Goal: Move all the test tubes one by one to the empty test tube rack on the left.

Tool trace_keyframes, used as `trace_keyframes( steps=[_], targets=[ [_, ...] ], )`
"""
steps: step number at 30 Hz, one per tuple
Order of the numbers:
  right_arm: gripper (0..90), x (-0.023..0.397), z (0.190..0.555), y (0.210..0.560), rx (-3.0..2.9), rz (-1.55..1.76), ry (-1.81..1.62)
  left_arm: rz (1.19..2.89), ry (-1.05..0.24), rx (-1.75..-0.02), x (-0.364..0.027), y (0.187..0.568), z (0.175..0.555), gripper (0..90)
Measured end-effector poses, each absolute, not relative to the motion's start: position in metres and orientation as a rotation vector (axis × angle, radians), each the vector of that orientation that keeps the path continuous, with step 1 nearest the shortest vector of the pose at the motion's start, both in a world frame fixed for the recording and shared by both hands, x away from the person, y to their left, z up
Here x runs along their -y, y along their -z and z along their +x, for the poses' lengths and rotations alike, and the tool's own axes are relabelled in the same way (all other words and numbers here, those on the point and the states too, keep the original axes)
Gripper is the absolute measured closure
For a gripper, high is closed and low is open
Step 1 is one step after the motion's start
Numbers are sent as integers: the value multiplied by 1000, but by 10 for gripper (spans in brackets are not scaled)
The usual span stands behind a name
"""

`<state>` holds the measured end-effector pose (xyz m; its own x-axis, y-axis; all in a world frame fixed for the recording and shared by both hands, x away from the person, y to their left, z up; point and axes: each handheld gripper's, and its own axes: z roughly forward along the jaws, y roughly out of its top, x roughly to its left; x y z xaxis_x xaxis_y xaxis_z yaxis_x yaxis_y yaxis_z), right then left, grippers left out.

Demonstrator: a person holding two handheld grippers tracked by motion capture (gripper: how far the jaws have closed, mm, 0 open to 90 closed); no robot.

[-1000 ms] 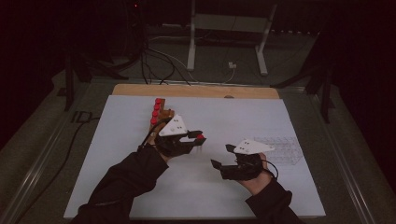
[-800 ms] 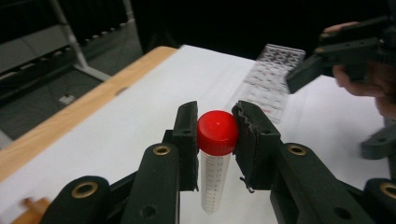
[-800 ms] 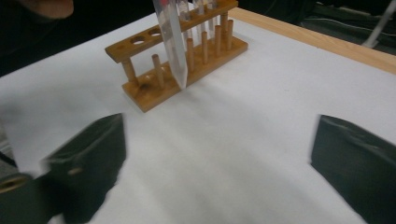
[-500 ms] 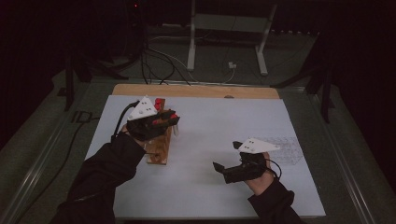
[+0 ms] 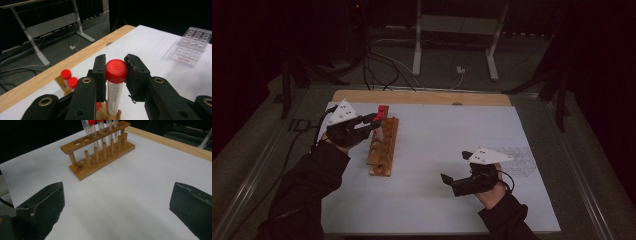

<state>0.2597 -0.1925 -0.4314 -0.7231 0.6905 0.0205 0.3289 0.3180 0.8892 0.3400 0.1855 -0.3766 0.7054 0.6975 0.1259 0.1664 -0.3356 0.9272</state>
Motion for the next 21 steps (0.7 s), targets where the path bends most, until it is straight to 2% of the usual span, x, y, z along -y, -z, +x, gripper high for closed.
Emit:
trace_keyframes(
  steps=[8,21],
  targets=[
    [0,194,260,431,-2222,913,-1372,1878,-634,-741,-196,400,346,720],
    [0,195,260,432,-2221,915,-1374,1914,-558,-801,-197,441,354,719]
  ],
)
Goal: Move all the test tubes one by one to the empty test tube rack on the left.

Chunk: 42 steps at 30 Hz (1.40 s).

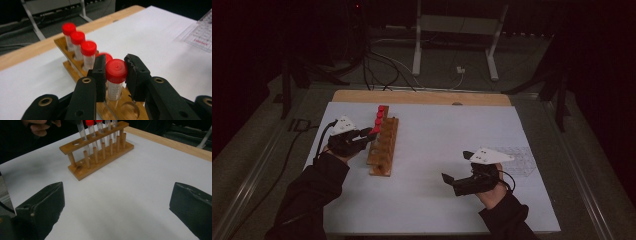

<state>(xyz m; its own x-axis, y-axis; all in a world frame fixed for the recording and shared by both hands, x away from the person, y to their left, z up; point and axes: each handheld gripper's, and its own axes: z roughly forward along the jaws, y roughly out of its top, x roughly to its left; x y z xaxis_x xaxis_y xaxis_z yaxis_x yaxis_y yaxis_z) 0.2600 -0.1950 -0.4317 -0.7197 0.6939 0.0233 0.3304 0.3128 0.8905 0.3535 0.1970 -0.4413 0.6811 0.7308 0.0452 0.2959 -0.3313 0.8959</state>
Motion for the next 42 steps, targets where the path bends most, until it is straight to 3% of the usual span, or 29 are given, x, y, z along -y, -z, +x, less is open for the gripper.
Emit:
trace_keyframes(
  steps=[10,11,16,19,29,42],
  targets=[
    [0,196,260,431,-2220,917,-1378,1955,-559,-793,-194,445,353,706],
    [0,197,260,431,-2219,917,-1379,1951,-562,-796,-194,444,352,681],
    [0,199,260,430,-2212,919,-1382,1929,-526,-797,-198,437,345,380],
    [0,200,260,430,-2206,923,-1383,1924,-491,-782,-200,433,338,262],
    [0,201,260,430,-2205,928,-1386,1911,-367,-712,-206,435,306,17],
    [0,202,261,434,-2211,937,-1376,1913,-341,-650,-208,468,268,16]
  ],
)
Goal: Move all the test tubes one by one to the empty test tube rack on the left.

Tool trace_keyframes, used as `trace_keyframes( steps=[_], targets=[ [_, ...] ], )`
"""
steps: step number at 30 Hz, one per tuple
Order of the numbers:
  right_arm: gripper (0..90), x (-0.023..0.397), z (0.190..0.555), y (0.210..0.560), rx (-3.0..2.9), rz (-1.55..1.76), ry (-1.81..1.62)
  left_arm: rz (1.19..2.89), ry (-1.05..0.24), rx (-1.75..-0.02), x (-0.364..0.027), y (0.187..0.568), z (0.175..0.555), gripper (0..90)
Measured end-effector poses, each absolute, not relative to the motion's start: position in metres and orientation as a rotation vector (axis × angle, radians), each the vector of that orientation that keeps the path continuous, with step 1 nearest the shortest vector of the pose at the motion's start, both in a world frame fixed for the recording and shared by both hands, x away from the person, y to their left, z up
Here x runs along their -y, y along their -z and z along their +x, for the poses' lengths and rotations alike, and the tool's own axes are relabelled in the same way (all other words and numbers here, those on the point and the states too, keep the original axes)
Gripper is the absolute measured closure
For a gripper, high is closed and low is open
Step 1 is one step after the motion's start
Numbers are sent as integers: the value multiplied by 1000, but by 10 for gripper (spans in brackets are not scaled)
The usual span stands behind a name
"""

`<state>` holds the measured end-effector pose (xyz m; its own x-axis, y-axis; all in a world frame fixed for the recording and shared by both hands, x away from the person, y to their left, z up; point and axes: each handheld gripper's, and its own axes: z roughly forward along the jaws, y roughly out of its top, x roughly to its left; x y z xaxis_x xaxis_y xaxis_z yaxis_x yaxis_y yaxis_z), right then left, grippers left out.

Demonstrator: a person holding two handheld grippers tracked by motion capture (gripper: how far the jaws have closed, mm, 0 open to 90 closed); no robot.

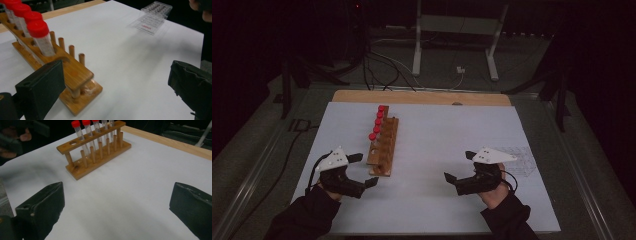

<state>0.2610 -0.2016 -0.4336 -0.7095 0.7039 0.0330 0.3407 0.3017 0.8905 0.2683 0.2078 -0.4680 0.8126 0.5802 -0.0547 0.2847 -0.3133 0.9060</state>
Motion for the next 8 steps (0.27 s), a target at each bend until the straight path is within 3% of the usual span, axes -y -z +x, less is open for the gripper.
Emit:
trace_keyframes(
  steps=[8],
  targets=[
    [0,203,261,435,-2209,942,-1370,1927,-320,-635,-211,485,254,15]
  ],
)
